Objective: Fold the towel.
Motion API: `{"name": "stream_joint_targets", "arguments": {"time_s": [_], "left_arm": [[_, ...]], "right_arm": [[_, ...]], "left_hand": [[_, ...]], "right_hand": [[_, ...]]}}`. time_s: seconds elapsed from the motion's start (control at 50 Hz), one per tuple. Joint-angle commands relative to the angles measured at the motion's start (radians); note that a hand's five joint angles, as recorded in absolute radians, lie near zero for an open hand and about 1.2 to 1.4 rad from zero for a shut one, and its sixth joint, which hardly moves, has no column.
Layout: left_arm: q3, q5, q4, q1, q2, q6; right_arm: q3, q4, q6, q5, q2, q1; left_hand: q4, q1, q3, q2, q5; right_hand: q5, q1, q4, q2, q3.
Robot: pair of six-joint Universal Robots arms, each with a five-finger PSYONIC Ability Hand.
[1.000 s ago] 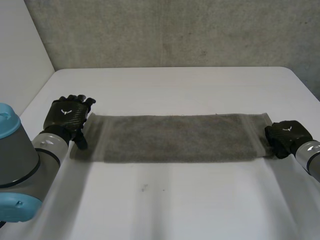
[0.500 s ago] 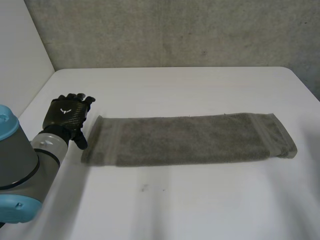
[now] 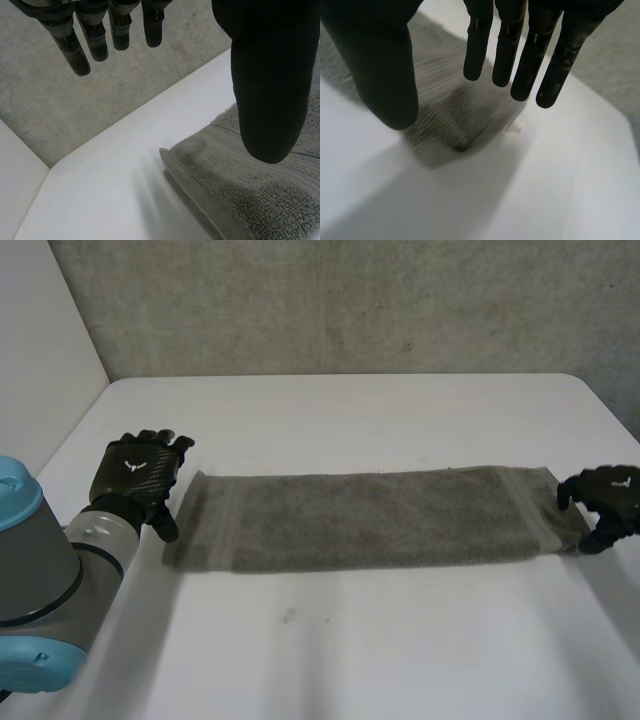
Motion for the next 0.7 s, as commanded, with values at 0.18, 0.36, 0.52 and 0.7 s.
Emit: {"name": "stream_joint_targets", "arguments": {"time_s": [0.18,0.36,0.52,0.7], "left_arm": [[0.002,0.002,0.003,0.001,-0.001,-0.002],[0.002,0.002,0.006,0.001,-0.005,0.000],[0.000,0.002,0.011,0.004,-0.004,0.000],[0.000,0.002,0.011,0.007,-0.001,-0.002]], "right_arm": [[-0.006,0.001,-0.045,0.007,0.081,-0.001],[-0.019,-0.065,-0.035,0.019,0.109,0.000],[-0.059,-0.162,-0.016,0.287,0.098,-0.009],[-0.045,-0.268,-0.015,0.401,0.042,-0.032]], "left_hand": [[0.018,0.007,0.018,0.018,-0.014],[0.015,0.004,0.015,0.015,-0.017],[0.015,0.004,0.015,0.015,-0.017],[0.012,0.001,0.012,0.012,-0.020]], "right_hand": [[0.167,0.234,0.165,0.149,0.163],[0.687,0.755,0.685,0.670,0.684],[0.782,0.849,0.780,0.764,0.778],[0.782,0.849,0.780,0.764,0.778]]}}
